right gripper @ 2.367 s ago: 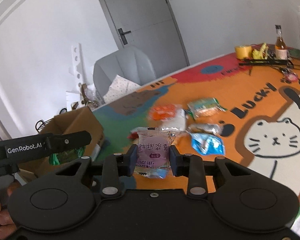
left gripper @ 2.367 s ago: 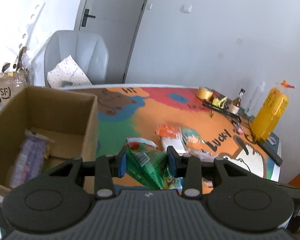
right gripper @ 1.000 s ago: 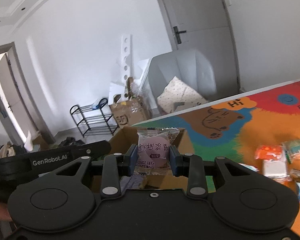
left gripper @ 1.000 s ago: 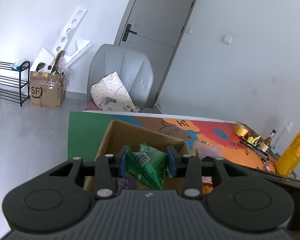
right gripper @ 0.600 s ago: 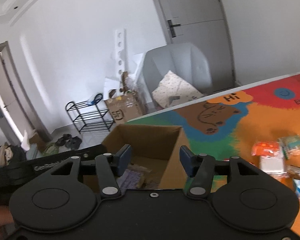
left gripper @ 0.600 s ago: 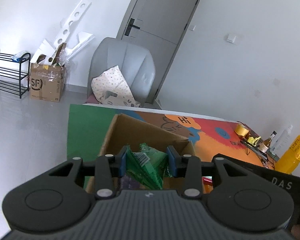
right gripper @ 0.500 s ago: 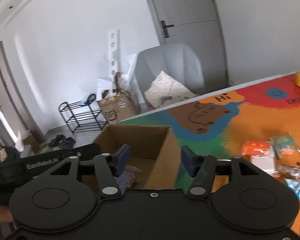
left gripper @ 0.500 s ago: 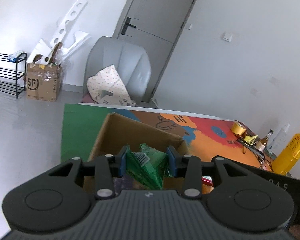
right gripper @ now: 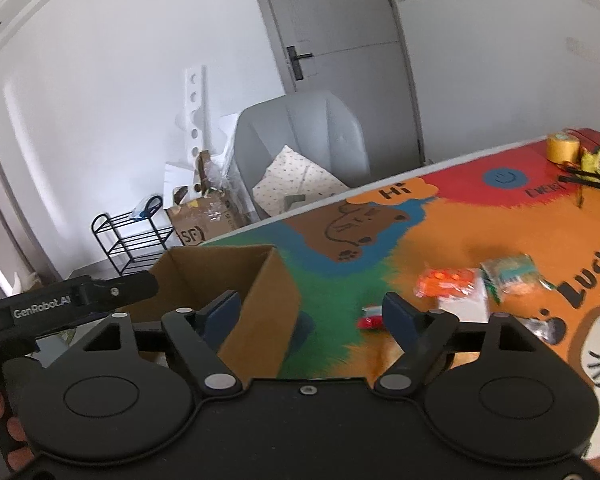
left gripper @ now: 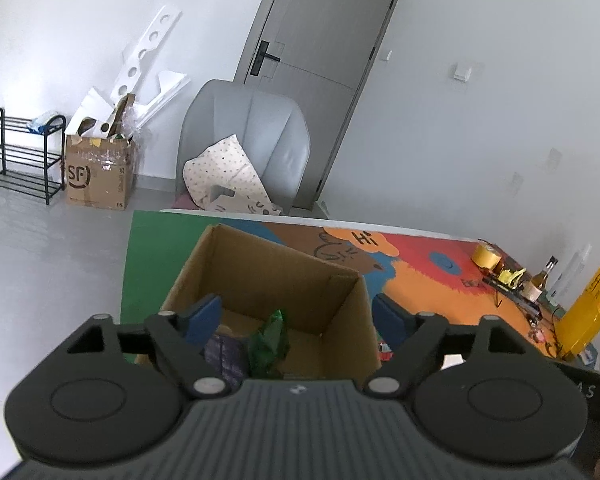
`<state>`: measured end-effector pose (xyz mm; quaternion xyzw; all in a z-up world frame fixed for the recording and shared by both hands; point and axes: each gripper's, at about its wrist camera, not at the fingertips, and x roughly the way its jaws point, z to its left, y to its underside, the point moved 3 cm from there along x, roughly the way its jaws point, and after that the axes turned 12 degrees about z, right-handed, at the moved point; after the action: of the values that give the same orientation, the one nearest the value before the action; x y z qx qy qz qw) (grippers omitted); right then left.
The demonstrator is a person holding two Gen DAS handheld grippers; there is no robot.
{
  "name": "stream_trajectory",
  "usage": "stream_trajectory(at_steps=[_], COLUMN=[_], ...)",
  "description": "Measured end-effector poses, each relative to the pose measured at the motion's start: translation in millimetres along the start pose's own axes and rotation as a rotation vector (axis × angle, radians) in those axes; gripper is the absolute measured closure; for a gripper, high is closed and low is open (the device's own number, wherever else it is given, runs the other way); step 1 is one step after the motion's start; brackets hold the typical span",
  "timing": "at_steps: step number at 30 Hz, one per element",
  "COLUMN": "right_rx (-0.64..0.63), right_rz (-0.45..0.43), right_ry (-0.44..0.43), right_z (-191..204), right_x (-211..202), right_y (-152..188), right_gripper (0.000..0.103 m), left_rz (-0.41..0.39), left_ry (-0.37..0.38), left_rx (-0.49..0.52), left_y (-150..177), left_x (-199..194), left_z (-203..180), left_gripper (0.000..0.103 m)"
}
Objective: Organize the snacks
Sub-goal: 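Lower both held snacks into the cardboard box and open both tools, then move both tools back over the remaining snacks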
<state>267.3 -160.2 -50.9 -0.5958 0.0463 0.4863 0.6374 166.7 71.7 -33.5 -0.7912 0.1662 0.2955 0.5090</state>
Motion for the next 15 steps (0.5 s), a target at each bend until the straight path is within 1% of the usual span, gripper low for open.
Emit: stream_trajectory(at_steps=[7,10,13,15], right_rx=[0.048,0.063,0.080,0.090], right_rz=[0.010,0.006,0.010,0.008], right_ry=[0.022,0.033,0.041,0.050], right_z=[-28,-38,-51,-58], right_x=[-11,-18,-22,-25], right_y=[13,20,26,28], right_gripper=[0.023,0.019,0.017,0.014], left_rz=[0.008,0.013,0.018,0.020], left_ry=[-0.011,-0.007,0.001,0.008], left_rx=[0.052,0.078,0.102,0.114], left_y=[13,19,24,28], left_x=[2,4,4,4], left_z=[-28,-41,-53,-61], left_gripper=[0.011,0.010,0.009,0.007])
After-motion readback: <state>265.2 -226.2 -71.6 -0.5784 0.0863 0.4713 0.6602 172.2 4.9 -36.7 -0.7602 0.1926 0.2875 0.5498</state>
